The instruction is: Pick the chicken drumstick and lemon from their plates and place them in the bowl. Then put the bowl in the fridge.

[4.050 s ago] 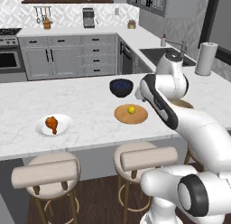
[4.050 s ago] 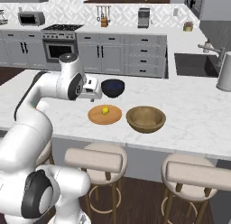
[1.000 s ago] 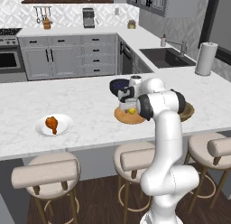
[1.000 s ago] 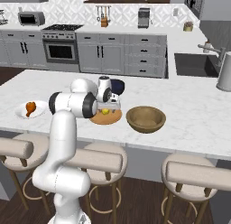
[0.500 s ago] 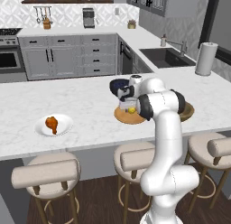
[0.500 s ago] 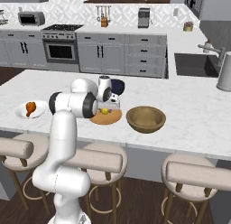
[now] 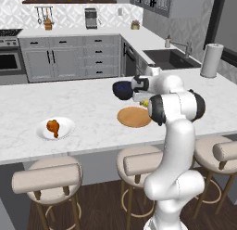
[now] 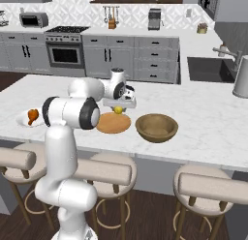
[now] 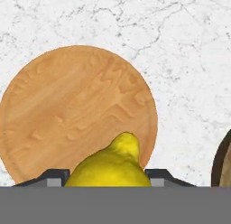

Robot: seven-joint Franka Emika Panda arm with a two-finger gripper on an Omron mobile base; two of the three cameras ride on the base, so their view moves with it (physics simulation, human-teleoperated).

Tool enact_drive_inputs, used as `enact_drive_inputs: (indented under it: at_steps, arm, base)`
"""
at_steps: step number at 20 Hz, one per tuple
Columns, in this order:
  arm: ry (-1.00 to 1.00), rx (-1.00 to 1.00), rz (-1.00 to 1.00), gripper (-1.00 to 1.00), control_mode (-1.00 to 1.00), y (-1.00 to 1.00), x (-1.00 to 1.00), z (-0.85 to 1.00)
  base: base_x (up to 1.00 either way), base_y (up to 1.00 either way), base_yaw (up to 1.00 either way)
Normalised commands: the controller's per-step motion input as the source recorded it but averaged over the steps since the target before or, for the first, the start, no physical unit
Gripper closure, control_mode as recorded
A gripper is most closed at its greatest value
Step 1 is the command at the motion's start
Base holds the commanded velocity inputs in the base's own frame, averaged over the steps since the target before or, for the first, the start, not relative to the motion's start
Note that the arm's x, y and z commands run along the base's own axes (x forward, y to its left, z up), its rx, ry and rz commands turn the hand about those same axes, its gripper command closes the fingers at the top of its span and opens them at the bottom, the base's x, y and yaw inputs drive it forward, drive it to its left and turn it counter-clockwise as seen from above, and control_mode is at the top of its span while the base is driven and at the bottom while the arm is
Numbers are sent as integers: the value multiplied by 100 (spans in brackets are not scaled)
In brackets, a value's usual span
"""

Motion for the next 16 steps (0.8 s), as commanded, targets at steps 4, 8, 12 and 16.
enact_drive_inputs:
  at_steps: [4,8,12,16]
  arm:
    - [-1,0,-1,100,-100,-100,-24,9]
    - [3,0,0,100,-100,-100,0,4]
    - [1,0,0,100,-100,-100,0,0]
    - [0,0,0,100,-100,-89,0,-20]
  base:
    - [0,0,0]
    - [0,0,0]
    - [0,0,0]
    - [0,0,0]
